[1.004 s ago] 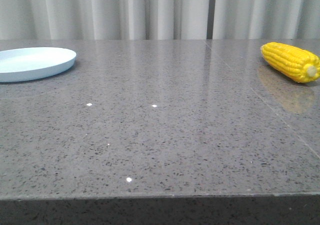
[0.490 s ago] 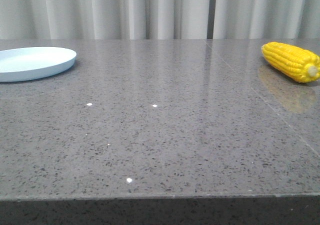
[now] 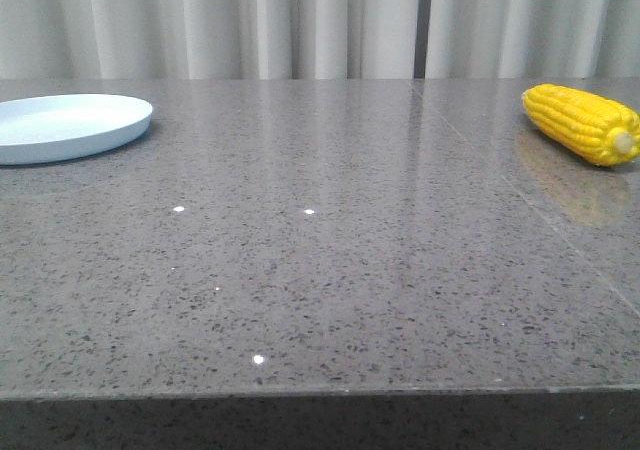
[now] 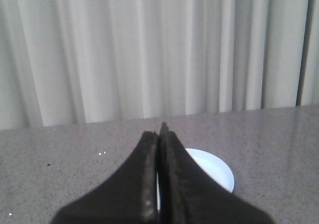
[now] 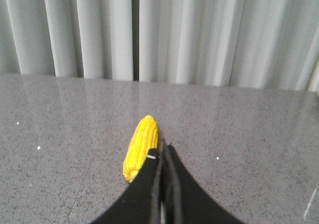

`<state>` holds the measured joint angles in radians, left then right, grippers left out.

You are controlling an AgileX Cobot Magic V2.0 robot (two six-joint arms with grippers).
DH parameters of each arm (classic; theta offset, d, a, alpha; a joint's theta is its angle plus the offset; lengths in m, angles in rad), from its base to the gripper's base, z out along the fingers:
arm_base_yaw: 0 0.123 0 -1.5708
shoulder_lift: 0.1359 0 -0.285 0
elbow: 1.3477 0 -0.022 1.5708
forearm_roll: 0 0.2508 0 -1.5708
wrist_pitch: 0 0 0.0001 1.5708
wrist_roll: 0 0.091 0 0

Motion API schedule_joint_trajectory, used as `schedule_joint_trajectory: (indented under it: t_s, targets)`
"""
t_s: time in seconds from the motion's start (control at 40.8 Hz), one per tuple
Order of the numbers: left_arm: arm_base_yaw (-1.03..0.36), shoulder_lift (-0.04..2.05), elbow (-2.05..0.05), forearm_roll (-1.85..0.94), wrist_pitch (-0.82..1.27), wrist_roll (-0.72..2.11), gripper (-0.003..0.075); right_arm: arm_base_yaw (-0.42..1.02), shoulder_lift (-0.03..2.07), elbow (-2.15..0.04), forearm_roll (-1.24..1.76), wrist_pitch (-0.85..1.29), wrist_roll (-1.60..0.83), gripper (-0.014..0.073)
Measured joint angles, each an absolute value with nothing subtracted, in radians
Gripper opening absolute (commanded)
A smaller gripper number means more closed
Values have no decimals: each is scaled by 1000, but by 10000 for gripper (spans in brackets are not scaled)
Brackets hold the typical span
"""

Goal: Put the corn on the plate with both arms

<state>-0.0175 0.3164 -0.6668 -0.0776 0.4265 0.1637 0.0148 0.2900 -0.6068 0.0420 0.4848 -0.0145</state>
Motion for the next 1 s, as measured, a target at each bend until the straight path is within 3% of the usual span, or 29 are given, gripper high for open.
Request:
schedule_joint_trajectory:
  t_s: [0.514,0.563,0.637,0.735,0.833,0.906,1.004]
  targets:
    - [-18,632,-710,-78,504,164,-20,15,641,-686,42,559,-15,-60]
    - [-18,652,-710,-78,506,164,-20,15,660,-686,42,559,-15,-35]
    - [-18,679,-710,-78,511,164,-6,15,685,-686,42,559,-15,71]
    - [-18,713,-710,-78,515,164,122,15,704,-686,42,559,-15,300]
    - [-18,736,-710,-78,526,164,375,15,714,-686,42,559,-15,530]
    - [-18,750,-710,-78,536,164,518,15,716,-686,42,559,-15,599]
    - [-18,759,-710,-78,547,164,581,15,716,-686,42,559,-15,603]
